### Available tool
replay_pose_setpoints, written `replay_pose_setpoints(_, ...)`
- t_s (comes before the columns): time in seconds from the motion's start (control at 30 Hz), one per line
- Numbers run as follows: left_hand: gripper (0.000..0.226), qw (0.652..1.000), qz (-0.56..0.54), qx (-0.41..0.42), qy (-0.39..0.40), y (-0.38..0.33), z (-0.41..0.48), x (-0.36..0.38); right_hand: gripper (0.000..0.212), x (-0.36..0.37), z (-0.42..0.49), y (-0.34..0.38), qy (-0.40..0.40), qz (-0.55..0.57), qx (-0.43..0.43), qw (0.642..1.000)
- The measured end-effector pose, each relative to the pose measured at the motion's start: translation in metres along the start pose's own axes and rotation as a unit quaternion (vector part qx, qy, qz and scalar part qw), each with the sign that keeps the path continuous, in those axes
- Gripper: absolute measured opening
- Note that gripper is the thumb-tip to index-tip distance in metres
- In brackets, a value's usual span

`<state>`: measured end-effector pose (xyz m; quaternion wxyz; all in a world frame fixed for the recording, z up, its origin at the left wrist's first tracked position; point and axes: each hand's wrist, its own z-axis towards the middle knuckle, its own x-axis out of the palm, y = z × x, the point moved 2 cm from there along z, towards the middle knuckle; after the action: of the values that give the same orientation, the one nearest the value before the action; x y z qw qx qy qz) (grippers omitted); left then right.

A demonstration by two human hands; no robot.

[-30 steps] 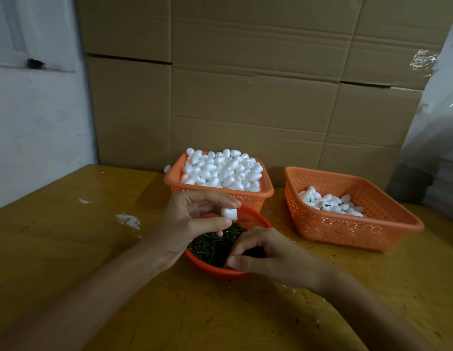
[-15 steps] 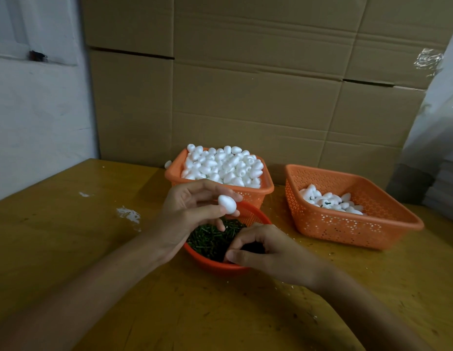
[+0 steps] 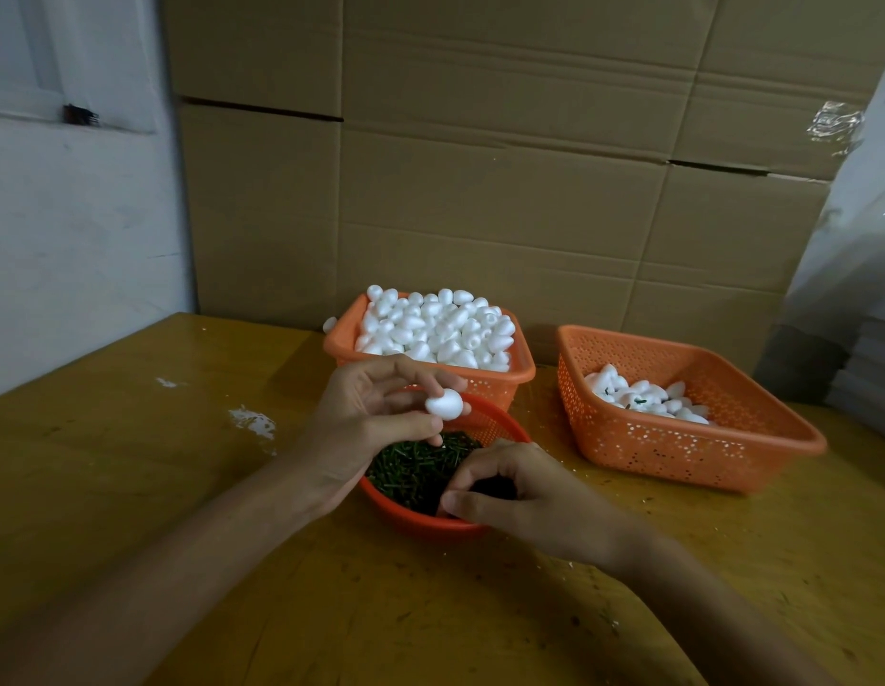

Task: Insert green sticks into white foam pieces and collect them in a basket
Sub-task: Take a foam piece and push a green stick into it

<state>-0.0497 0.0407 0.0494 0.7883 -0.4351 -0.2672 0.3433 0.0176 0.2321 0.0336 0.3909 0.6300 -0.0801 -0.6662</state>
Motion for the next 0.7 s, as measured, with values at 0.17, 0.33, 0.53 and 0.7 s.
replay_pose_setpoints(0.17, 0.023, 1.0, 0.017, 0.011, 0.003, 0.0, 0.0009, 0.0001, 0.023, 0.0002, 0.0009, 0.0011, -0.004, 0.0, 0.009, 1.0)
replay_pose_setpoints(0.33, 0.026, 0.999, 0.036, 0.011, 0.009, -0.0005, 0.0004, 0.0001, 0.023, -0.0003, -0.0002, 0.0016, -0.003, -0.016, 0.01, 1.0)
replay_pose_setpoints(0.53, 0.028, 0.999, 0.049, 0.011, 0.009, -0.001, -0.0001, -0.0002, 0.023, 0.0002, 0.0001, 0.0019, -0.004, -0.02, 0.006, 1.0)
replay_pose_setpoints(0.7, 0.026, 0.998, 0.06, 0.018, 0.008, -0.0018, -0.0011, 0.0, 0.022, 0.0006, -0.0002, 0.0027, -0.002, -0.021, 0.019, 1.0)
